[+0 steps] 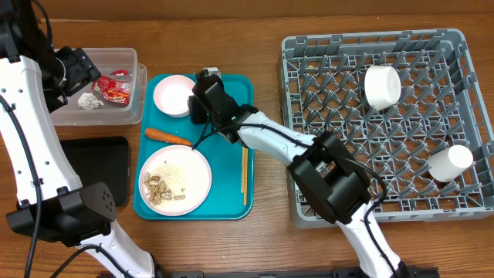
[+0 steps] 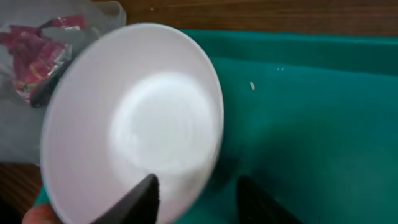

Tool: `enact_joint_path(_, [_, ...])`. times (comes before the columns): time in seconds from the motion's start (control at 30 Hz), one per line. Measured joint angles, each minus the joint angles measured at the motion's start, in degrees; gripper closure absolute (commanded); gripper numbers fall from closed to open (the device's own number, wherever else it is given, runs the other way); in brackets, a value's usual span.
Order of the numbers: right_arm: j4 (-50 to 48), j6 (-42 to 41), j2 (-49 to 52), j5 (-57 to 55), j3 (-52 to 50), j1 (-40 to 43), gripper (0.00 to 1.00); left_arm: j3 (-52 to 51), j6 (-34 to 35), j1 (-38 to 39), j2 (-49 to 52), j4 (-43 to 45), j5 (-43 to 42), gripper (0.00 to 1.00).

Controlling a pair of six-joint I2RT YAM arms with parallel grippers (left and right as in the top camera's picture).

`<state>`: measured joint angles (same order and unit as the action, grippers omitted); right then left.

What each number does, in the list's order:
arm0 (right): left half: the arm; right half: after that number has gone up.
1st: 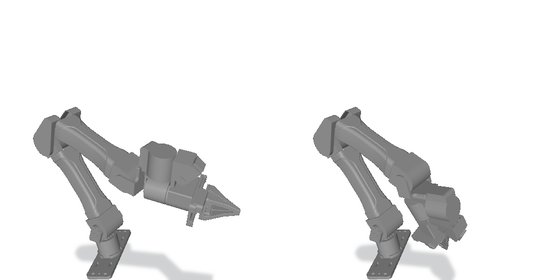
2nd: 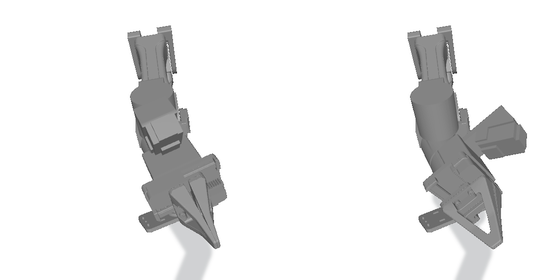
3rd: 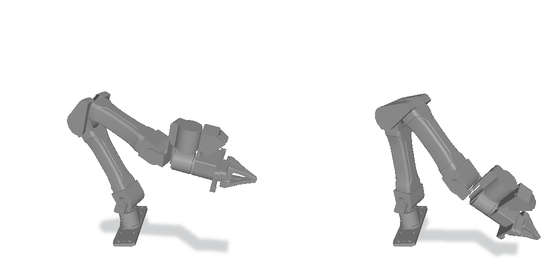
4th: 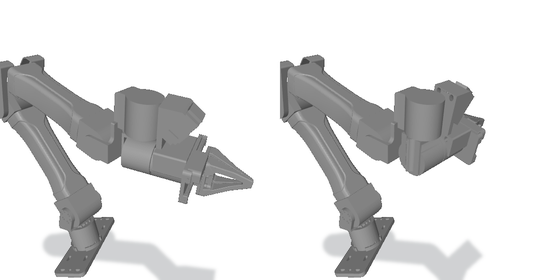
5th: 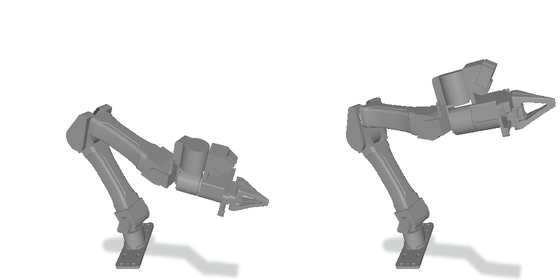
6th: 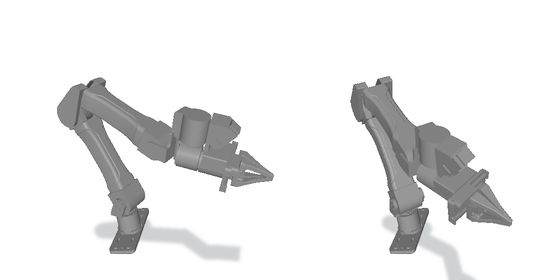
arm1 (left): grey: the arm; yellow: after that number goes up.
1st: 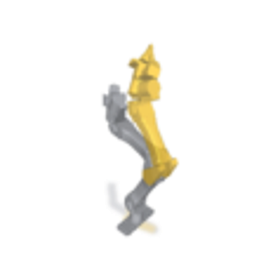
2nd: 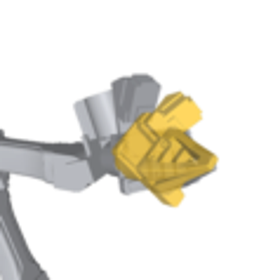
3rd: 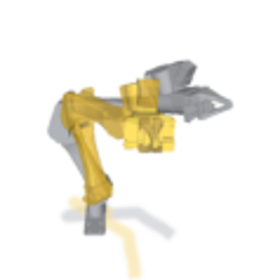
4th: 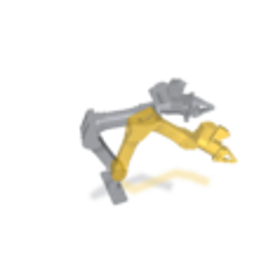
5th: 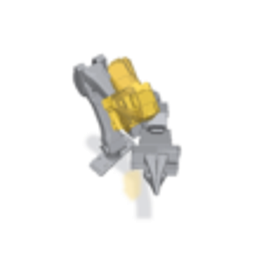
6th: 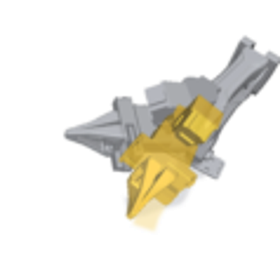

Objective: Sort waste into correct bins and load items into the dishwasher
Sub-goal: 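Reach the right gripper to the pink-lined bowl on the tray and grasp, then lift the pink-lined bowl with the right gripper over the rack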

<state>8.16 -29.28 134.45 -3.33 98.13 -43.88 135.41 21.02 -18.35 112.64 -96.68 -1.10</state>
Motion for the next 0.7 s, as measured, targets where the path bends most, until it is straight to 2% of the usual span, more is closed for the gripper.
enact_joint_path(0.07, [0.0,-0.4,0.2,0.0,0.0,0.0,0.82,0.0,0.0,0.0,0.0,0.0,0.0,0.15])
enact_joint_path(0.23, [2.4,-0.6,0.2,0.0,0.2,0.8,0.96,0.0,0.0,0.0,0.0,0.0,0.0,0.15])
enact_joint_path(0.37, [9.0,1.3,0.2,0.1,4.0,2.7,0.96,0.0,0.0,0.0,0.0,0.0,0.0,0.15])
enact_joint_path(0.5, [22.9,6.9,0.2,-1.0,11.3,5.4,0.96,0.0,0.0,0.0,0.0,0.0,0.0,0.15])
enact_joint_path(0.57, [27.0,8.8,0.1,-2.1,13.7,6.2,0.96,0.0,0.0,0.0,0.0,0.0,0.0,0.15])
enact_joint_path(0.7, [43.6,12.9,-4.8,-8.9,17.0,9.3,0.96,0.0,0.0,0.0,0.0,0.0,0.0,0.15])
